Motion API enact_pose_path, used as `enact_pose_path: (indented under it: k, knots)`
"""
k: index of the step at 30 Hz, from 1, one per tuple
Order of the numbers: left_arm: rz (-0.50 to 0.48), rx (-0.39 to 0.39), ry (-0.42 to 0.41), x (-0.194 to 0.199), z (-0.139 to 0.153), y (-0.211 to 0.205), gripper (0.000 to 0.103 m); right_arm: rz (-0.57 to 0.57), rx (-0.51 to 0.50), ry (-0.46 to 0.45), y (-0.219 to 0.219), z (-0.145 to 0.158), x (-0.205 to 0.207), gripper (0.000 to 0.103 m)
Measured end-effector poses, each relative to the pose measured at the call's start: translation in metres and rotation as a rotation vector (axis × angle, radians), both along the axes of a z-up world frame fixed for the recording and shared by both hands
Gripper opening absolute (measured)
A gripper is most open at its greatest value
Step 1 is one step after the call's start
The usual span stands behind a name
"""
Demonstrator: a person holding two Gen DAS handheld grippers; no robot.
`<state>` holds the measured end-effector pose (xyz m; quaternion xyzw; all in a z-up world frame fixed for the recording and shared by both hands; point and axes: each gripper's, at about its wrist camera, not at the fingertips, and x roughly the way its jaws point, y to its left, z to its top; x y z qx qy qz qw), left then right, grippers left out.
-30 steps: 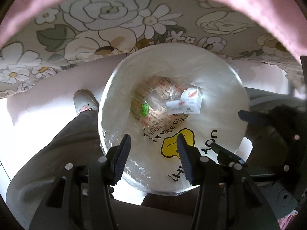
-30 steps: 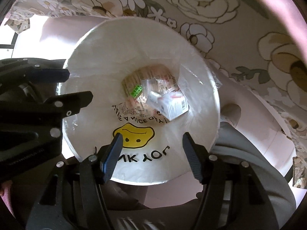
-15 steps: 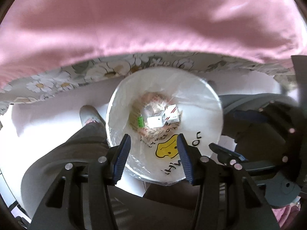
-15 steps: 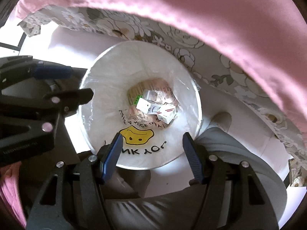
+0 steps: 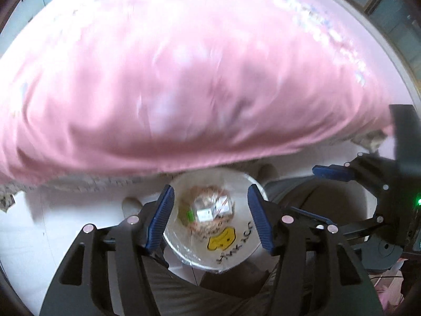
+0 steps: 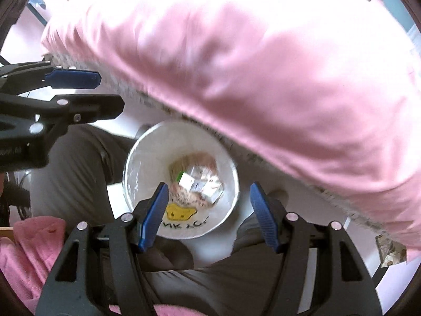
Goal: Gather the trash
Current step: 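Move both open tools back over the bed toward the remaining items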
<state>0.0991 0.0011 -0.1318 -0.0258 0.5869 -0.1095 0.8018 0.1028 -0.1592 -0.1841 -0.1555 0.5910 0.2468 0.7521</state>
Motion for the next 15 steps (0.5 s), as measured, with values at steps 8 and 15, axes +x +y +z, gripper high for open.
enact_pose_path:
  k: [8,15]
  knots:
    - [-0.017,0.009,-0.131,0.021,0.053,-0.003,0.067,-0.079,0.058,-0.164,-0.030,0.073,0.019,0.070]
    - [-0.063,0.044,-0.214,0.042,0.086,-0.011,0.074,-0.123,0.066,-0.289,-0.050,0.126,0.048,0.074]
